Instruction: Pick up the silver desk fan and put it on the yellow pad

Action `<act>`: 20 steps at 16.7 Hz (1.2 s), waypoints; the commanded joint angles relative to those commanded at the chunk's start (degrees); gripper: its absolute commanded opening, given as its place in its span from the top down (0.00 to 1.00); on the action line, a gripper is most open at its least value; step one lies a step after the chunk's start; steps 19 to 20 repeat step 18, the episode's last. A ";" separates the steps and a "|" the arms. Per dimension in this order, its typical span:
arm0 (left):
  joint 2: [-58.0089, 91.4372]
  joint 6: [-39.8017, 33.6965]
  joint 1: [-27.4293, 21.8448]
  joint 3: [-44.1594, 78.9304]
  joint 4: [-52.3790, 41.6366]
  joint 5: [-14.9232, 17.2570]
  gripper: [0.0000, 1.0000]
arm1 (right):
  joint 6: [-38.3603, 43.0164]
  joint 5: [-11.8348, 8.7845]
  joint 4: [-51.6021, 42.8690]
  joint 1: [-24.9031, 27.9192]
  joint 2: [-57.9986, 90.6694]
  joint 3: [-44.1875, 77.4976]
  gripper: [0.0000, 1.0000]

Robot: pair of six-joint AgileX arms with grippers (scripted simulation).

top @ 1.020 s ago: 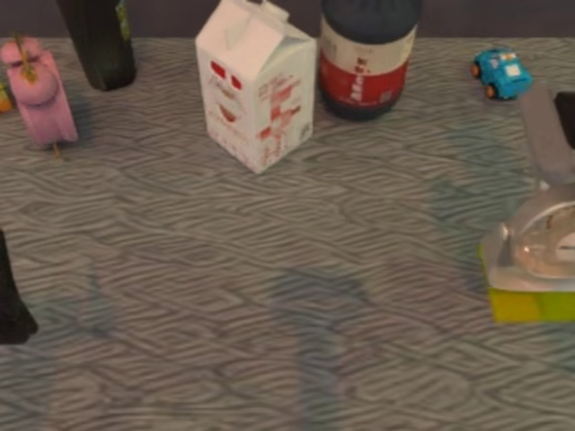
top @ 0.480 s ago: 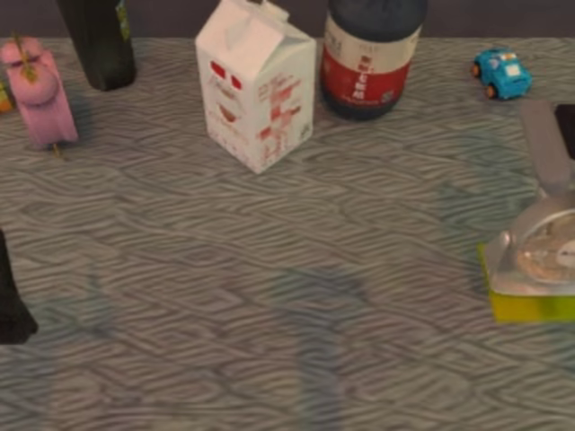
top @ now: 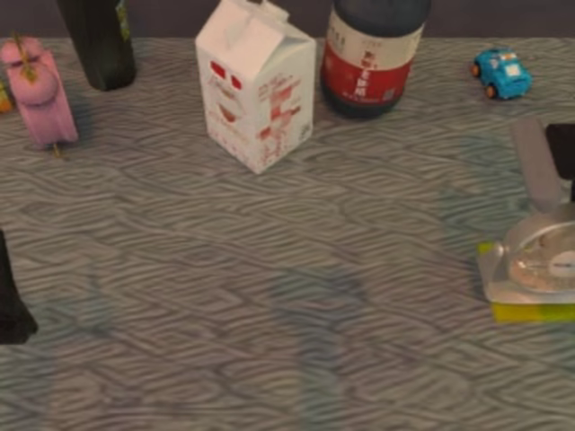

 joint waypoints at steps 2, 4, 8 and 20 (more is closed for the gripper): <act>0.00 0.00 0.00 0.00 0.00 0.00 0.00 | 0.00 0.00 0.00 0.00 0.00 0.00 0.77; 0.00 0.00 0.00 0.00 0.00 0.00 0.00 | 0.00 0.00 0.00 0.00 0.00 0.00 0.62; 0.00 0.00 0.00 0.00 0.00 0.00 0.00 | 0.00 0.00 0.00 0.00 0.00 0.00 0.32; 0.00 0.00 0.00 0.00 0.00 0.00 0.00 | 0.00 0.00 0.00 0.00 0.00 0.00 0.00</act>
